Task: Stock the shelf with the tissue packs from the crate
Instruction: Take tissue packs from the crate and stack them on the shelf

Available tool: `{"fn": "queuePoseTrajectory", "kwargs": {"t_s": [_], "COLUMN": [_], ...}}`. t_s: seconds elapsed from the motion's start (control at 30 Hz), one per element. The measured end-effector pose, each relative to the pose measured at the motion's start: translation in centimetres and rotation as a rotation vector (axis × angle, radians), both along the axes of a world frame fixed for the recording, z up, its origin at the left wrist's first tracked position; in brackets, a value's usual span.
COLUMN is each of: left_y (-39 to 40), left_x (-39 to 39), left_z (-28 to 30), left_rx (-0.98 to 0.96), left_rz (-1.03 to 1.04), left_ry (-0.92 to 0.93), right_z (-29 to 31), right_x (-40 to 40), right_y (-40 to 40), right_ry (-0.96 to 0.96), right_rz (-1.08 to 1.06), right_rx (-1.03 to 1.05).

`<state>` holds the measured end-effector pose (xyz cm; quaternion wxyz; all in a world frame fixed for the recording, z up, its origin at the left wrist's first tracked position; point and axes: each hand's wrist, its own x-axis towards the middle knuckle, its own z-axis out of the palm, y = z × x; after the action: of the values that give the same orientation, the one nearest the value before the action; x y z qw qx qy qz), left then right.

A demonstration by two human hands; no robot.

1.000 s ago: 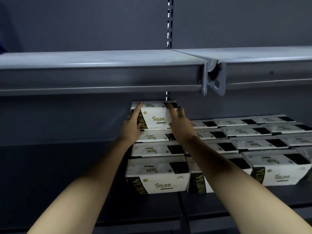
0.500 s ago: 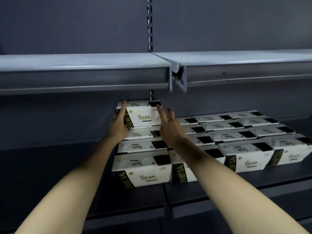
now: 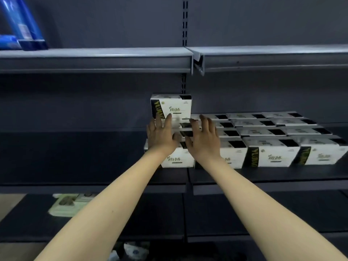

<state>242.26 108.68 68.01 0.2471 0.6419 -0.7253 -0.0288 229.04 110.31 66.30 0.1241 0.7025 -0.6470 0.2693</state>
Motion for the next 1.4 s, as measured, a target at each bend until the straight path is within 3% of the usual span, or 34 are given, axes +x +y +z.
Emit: {"fn": "queuePoseTrajectory", "kwargs": {"t_s": [0.47, 0.7, 0.9, 1.07, 1.4], "left_y": [13.9, 18.7, 21.6, 25.3, 29.0], "left_x": [-1.8, 0.1, 2.6, 3.8, 4.6], "left_z": [-12.3, -20.9, -27.3, -32.3, -40.1], "left_rx": [-0.142, 0.178, 0.461, 0.682, 0.839], "left_rz": [-0.113, -0.160, -0.049, 0.105, 0.159], "left_ry": [0.003, -0.134, -0.201, -0.148, -0.118], "right_z": [-11.1, -18.0, -23.7, -29.1, -36.8], "right_x": [-1.0, -1.3, -2.2, -2.8, -2.8], "right_y": [11.7, 15.6, 18.0, 21.2, 24.7], "right_ry": [0.034, 0.037, 0.073, 0.141, 0.165], "right_rz": [0.157, 0.187, 0.193, 0.210, 0.237], "right_rx": [-0.067, 0.143, 0.355, 0.644, 0.959]}}
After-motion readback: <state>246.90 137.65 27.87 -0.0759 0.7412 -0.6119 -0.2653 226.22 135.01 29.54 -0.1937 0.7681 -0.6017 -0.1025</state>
